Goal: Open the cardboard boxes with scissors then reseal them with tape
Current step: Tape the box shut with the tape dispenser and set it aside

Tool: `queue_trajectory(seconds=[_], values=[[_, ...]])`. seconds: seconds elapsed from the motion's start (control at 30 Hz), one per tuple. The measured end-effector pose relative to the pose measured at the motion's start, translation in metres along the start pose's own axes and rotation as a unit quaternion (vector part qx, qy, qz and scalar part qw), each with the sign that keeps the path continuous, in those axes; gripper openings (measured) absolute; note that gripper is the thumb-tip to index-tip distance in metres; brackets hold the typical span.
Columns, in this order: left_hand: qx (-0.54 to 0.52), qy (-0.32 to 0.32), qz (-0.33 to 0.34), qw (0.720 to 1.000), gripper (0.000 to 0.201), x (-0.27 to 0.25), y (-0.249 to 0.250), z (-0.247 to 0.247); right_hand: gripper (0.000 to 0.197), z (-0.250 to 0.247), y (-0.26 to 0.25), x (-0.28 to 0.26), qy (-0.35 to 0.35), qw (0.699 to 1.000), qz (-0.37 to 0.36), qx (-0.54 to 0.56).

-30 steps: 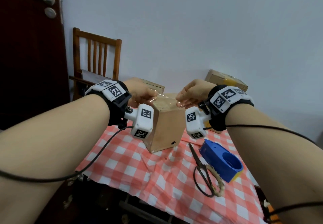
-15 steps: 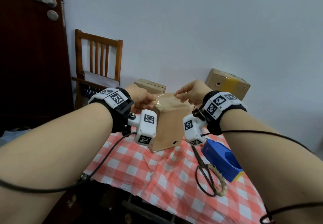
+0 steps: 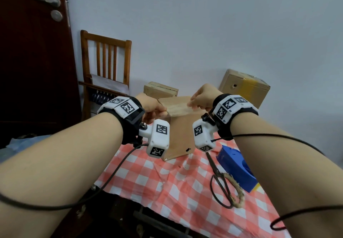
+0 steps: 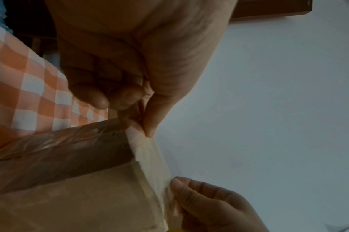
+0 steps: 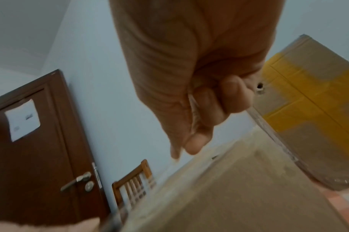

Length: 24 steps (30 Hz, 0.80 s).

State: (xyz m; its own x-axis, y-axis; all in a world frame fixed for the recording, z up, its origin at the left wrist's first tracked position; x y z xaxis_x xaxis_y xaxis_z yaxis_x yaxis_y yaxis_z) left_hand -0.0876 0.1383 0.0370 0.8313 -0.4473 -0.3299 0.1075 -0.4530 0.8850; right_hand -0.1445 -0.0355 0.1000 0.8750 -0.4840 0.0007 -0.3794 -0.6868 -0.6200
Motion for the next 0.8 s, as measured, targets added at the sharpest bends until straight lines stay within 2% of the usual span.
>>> queue_trajectory(seconds=[0.2, 0.33, 0.43, 0.53, 0.63, 0.8], values=[[0.020, 0.016, -0.001, 1.000, 0.007, 0.010, -0.001, 0.001, 0.017, 0.007, 0.004, 0.012, 0.036, 0.998, -0.031, -0.035], [0.040, 0.039, -0.005, 0.998, 0.012, 0.016, -0.004, 0.000, 0.008, 0.010, 0.006, 0.009, 0.038, 0.998, -0.037, -0.035], [0.054, 0.059, 0.003, 0.997, 0.020, 0.020, -0.006, -0.002, 0.028, 0.008, 0.005, 0.004, 0.059, 0.994, -0.051, -0.071], [0.045, 0.046, 0.001, 0.998, 0.029, 0.025, -0.010, 0.001, 0.031, 0.014, 0.003, 0.003, 0.069, 0.984, -0.084, -0.139], [0.032, 0.026, -0.007, 0.999, 0.020, 0.027, -0.014, 0.005, 0.031, 0.023, 0.002, 0.001, 0.084, 0.971, -0.113, -0.195], [0.022, 0.008, -0.009, 1.000, 0.019, 0.028, -0.016, 0.008, 0.032, 0.027, 0.002, 0.000, 0.087, 0.971, -0.131, -0.179]])
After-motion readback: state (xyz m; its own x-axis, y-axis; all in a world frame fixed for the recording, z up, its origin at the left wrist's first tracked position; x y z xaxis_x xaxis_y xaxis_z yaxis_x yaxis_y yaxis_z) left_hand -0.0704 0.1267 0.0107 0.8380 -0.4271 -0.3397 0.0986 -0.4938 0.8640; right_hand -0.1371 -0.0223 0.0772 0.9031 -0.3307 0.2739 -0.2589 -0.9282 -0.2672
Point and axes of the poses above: each hand's wrist, its own x-axis towards the middle knuckle, its own z-axis out of the palm, y = z × x, the point moved 8 cm from there along x, towards the middle knuckle, and after that the axes turned 8 degrees about x, right-handed, at the moved point
